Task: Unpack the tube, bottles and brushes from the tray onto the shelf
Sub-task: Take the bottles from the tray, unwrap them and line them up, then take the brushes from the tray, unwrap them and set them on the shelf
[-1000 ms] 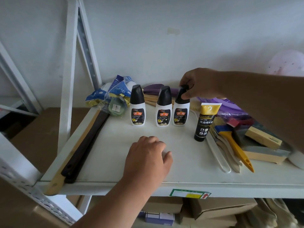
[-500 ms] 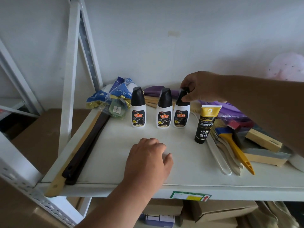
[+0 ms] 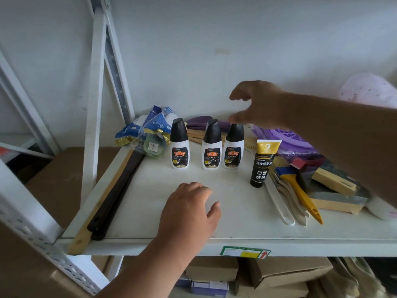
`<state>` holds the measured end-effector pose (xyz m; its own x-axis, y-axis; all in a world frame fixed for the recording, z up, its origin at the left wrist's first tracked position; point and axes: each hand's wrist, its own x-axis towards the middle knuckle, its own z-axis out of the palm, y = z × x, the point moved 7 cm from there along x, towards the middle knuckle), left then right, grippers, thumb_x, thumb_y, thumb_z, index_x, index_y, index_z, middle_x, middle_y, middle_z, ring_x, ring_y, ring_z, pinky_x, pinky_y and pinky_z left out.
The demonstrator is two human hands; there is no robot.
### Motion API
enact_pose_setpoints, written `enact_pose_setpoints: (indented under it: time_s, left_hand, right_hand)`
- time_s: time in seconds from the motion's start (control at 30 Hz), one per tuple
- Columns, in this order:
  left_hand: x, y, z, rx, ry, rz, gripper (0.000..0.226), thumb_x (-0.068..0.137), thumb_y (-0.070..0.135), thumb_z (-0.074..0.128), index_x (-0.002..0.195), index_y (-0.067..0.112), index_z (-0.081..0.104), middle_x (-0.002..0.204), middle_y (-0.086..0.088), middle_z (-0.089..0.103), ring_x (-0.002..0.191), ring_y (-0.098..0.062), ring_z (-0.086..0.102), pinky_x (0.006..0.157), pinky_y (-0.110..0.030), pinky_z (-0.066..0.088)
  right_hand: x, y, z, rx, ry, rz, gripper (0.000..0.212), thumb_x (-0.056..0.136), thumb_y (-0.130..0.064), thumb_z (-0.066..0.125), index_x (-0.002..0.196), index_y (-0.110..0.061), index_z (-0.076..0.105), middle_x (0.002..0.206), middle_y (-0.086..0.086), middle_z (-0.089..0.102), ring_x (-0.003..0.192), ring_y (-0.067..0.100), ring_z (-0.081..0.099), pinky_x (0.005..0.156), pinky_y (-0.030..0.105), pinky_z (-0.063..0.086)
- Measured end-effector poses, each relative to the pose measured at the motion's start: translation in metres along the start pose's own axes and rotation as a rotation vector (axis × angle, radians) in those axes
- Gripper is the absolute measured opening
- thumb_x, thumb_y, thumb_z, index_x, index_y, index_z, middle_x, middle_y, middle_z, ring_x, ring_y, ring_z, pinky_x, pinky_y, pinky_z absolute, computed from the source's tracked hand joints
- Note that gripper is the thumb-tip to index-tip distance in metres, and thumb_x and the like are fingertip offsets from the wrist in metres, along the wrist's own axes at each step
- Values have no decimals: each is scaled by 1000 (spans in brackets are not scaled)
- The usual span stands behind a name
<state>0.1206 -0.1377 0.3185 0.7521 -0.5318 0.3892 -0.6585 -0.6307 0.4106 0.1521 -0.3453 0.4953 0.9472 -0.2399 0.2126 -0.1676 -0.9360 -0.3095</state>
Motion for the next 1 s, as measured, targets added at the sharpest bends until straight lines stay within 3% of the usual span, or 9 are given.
enact_pose_setpoints:
  time_s: [0.1,0.23,0.37,0.6,0.7,0.73,0.83,0.9,1.0]
  left_hand:
    - [-18,3,-25,-68,7,-12,38,96,43,71,126,19,75,121,8,74,116,-12,65,98,-24,53]
    - [-48,-3,-53,-130,75,-108,37,98,39,68,129,21,73,123,11,74,115,-7,64,100,-26,55]
    - [-96,0,-56,-220,138,-188,29,97,37,66,122,25,71,111,13,73,99,0,60,86,-16,50]
    - [-150,-8,-22,-387,69,-250,14,100,38,69,114,37,71,88,22,63,89,6,61,72,-3,41]
    - [-168,-20,11,-435,-16,-268,20,98,31,71,118,37,72,94,19,68,90,7,64,74,-6,46]
    - [-175,-28,26,-439,-55,-293,23,96,29,71,118,36,72,98,17,71,92,3,68,77,-14,53]
    - [-198,-49,69,-436,-180,-371,38,90,27,71,128,32,69,115,11,74,102,-7,73,88,-32,62]
    - [-212,-62,94,-399,-253,-397,44,91,28,73,135,28,67,123,9,74,110,-9,70,95,-29,58]
    - [-232,-84,132,-380,-338,-497,42,92,27,76,133,24,67,117,6,72,105,-14,67,92,-26,53]
  right_hand:
    - [-32,-29,-22,138,176,-58,49,84,-39,82,129,-30,66,130,-8,65,107,14,63,95,33,54]
    - [-105,-81,-10,403,155,-180,27,86,-27,81,111,-29,71,98,-13,70,87,6,69,70,6,52]
    - [-180,-104,45,517,81,-288,20,90,-17,79,109,-22,73,90,-16,68,83,8,69,73,13,56]
    - [-248,-81,152,672,-74,-139,16,90,-14,77,101,-25,75,90,-12,73,87,8,70,75,13,54]
    - [-262,-62,196,651,-88,-102,15,90,-17,74,102,-26,74,91,-8,74,85,12,71,78,29,60]
    - [-266,-54,210,606,-69,-112,14,91,-16,73,103,-24,74,90,-7,72,83,13,69,78,32,59]
    - [-281,-24,255,477,-82,-86,16,92,-12,70,105,-19,75,89,-8,65,78,12,61,75,26,52]
    - [-291,0,286,413,-116,-37,16,92,-12,69,106,-18,74,91,-8,65,77,12,61,74,25,50]
    - [-310,33,334,378,-179,49,17,91,-12,69,106,-19,73,94,-10,64,77,10,60,73,25,49]
